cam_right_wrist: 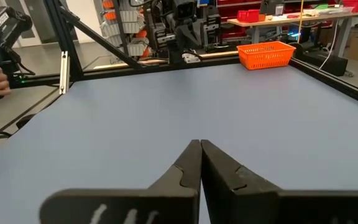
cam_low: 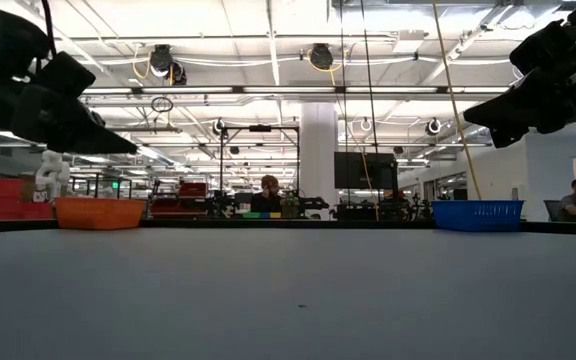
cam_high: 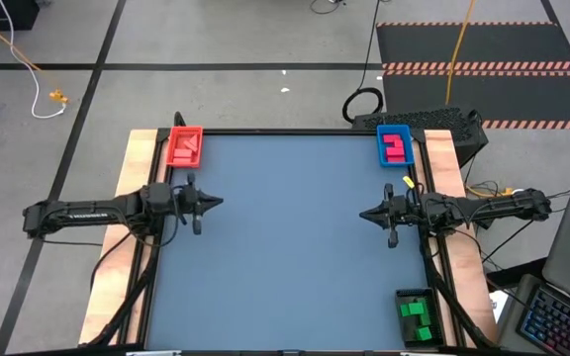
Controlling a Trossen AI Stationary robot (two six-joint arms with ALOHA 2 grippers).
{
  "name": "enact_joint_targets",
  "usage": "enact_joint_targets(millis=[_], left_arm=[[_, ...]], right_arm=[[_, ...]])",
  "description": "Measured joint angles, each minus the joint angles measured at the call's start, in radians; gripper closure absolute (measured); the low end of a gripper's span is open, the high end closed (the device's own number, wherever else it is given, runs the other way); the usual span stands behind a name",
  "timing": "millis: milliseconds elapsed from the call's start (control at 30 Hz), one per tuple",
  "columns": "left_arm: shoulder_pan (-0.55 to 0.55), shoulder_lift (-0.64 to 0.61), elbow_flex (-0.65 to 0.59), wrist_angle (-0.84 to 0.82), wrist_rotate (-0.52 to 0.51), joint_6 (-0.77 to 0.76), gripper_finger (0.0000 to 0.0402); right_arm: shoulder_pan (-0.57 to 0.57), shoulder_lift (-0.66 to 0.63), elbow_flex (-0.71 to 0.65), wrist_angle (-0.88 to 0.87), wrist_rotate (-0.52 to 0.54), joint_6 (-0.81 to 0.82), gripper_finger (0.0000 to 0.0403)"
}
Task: Sort & place blocks by color
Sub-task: Return to Home Position
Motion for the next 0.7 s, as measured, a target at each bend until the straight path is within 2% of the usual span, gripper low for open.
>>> enact_joint_targets(millis=[167,700], left_arm=[[0.0,0.0,-0.001,0.079,-0.002,-0.021,0.0378],[0.0,0.0,-0.001,0.084,-0.001,-0.023,0.0376]], right_arm=[[0.0,0.0,0.0,0.0,0.001,0.0,0.0403],[0.0,0.0,0.0,0.004,0.002,0.0,0.0403]])
